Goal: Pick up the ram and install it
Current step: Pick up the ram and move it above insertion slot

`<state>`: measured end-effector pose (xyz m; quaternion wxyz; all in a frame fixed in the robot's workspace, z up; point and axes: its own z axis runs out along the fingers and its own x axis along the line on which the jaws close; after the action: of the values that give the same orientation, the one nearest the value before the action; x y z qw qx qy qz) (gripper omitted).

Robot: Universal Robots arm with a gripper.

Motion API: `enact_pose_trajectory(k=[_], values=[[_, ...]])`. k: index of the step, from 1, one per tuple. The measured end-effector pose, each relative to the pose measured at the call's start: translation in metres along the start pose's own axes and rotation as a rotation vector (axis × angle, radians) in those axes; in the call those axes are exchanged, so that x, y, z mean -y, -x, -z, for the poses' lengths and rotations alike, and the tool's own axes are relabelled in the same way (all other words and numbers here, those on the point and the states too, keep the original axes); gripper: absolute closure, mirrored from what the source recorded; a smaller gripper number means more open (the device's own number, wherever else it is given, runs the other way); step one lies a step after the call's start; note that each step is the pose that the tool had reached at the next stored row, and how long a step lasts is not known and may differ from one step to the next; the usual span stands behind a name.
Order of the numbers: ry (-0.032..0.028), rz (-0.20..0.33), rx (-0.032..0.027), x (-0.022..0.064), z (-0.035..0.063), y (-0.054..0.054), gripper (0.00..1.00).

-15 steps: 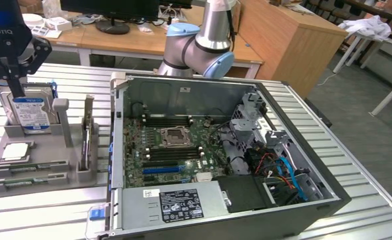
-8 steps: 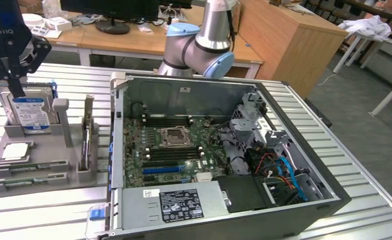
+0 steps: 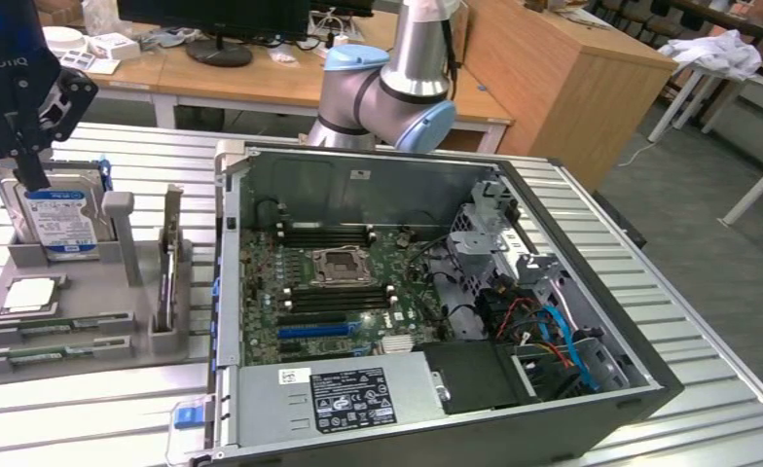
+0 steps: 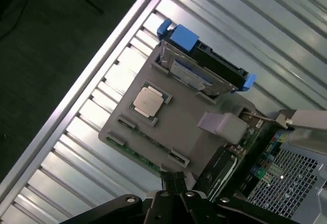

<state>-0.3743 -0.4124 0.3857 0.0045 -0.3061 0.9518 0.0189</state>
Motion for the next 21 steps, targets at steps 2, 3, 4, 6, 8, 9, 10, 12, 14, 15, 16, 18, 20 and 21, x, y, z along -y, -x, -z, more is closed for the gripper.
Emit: enact_pose_trajectory(k=[2, 3, 4, 6, 8, 9, 10, 12, 14, 15, 16, 18, 20, 21], values=[[0.0007, 0.036, -0.0012, 0.0, -0.0007, 0.0, 0.89], [0.0011, 0.054, -0.0018, 0.0, -0.0011, 0.0, 0.89], [0.0014, 0.073, -0.0025, 0.0, -0.0013, 0.0, 0.89], [0.0022, 0.109, -0.0037, 0.0, -0.0016, -0.0001, 0.89], [0.0029, 0.145, -0.0048, 0.0001, -0.002, 0.0, 0.89], [0.0033, 0.163, -0.0054, 0.0001, -0.0022, 0.0, 0.89], [0.0036, 0.182, -0.006, 0.0001, -0.0024, -0.0001, 0.89], [0.0044, 0.218, -0.0073, 0.0001, -0.0026, -0.0001, 0.89], [0.0051, 0.254, -0.0083, 0.0001, -0.0029, -0.0001, 0.89], [0.0054, 0.272, -0.0089, 0.0001, -0.003, -0.0001, 0.89], [0.0058, 0.29, -0.0096, 0.0001, -0.0031, -0.0001, 0.89], [0.0066, 0.328, -0.0109, 0.0001, -0.0034, -0.0001, 0.89], [0.0073, 0.364, -0.0121, 0.0001, -0.0036, -0.0001, 0.89], [0.0077, 0.382, -0.0126, 0.0001, -0.0037, -0.0001, 0.89]])
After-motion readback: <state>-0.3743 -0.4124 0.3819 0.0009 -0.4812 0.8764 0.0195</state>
